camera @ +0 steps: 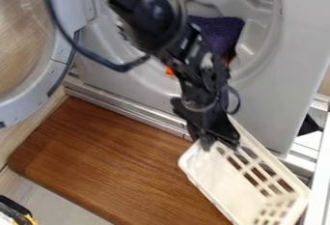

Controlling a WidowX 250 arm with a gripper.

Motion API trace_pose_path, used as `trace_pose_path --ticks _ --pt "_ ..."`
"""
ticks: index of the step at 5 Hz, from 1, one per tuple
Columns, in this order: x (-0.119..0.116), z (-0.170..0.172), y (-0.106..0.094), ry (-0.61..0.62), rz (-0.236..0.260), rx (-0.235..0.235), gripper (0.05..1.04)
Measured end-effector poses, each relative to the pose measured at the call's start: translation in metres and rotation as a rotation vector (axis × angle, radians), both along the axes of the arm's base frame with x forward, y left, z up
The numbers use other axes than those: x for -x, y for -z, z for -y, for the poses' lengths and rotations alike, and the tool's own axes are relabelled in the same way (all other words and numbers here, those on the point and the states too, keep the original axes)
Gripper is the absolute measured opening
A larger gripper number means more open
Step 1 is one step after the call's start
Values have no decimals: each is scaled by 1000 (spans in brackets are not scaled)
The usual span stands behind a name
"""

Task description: Move the laundry basket in front of the washing machine

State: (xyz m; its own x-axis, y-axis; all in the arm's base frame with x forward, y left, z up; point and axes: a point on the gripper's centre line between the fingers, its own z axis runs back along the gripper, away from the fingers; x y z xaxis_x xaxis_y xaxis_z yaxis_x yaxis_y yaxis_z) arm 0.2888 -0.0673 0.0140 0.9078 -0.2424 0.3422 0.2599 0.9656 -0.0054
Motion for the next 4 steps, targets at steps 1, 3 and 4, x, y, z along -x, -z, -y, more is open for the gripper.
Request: trace_pose_path --ticks 1,3,4 --pt "5 -6 -19 -32 31 68 90" --pt "21 -43 -58 -96 90 102 90" --pt "26 -75 -65 -156 86 103 90"
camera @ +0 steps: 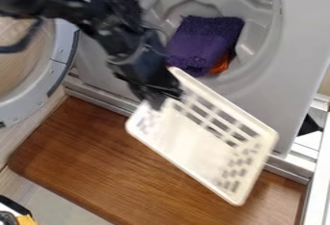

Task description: Move the laundry basket in front of the washing machine

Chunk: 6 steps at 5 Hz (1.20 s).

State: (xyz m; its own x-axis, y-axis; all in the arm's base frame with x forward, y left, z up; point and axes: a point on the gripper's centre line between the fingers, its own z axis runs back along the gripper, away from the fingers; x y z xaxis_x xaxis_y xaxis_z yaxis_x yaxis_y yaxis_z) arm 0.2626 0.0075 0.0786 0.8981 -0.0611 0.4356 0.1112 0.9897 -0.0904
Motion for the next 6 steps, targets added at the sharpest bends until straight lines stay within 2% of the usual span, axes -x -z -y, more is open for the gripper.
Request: trace_pose_path --ticks 1,2,3,5,6 --pt "2 -24 5 -28 -11 -11 90" --pt "5 -46 16 -43 -56 -18 90" --pt "9 -60 31 -56 -95 -6 90" --pt "15 -75 71 -97 -152 59 90" --pt "14 -83 92 -111 -153 106 90"
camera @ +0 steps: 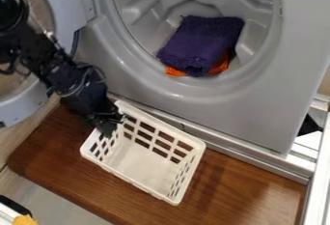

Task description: Move the laundry basket in front of the washing machine

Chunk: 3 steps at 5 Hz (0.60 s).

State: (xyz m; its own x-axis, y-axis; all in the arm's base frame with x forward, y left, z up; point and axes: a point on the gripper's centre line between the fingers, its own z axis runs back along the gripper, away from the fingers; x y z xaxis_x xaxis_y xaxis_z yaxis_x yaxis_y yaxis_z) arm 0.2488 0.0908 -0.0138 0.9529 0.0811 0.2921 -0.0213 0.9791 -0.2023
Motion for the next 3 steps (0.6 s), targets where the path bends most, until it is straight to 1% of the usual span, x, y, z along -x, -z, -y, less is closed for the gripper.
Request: trace_pose_path --ticks 1,2,3 --pt "0 -2 7 -11 17 43 90" --pt "-1 1 14 -23 21 88 113" --pt "-1 2 13 -7 21 90 293"
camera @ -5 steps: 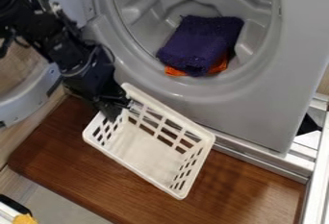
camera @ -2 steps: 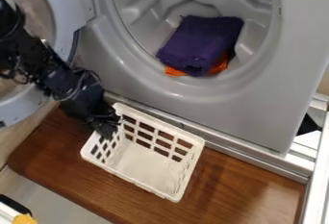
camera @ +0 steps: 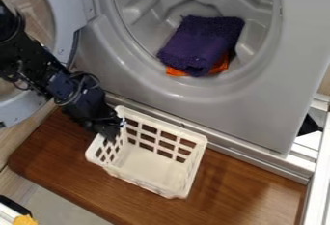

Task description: Move the laundry basket in front of the washing machine

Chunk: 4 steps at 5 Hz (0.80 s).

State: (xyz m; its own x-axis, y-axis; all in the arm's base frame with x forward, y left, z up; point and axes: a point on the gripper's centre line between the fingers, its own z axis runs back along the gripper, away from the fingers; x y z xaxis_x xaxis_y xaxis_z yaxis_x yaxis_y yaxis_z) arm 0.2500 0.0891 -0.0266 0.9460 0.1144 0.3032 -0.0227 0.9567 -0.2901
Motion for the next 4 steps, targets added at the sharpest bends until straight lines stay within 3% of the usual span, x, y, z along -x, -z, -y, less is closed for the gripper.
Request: trace_pose_path --ticks 2,3,4 --pt "0 0 -1 -3 -7 0 895" --pt "-3 1 -13 14 6 -26 1008" --pt "-10 6 -32 79 -14 -106 1003"
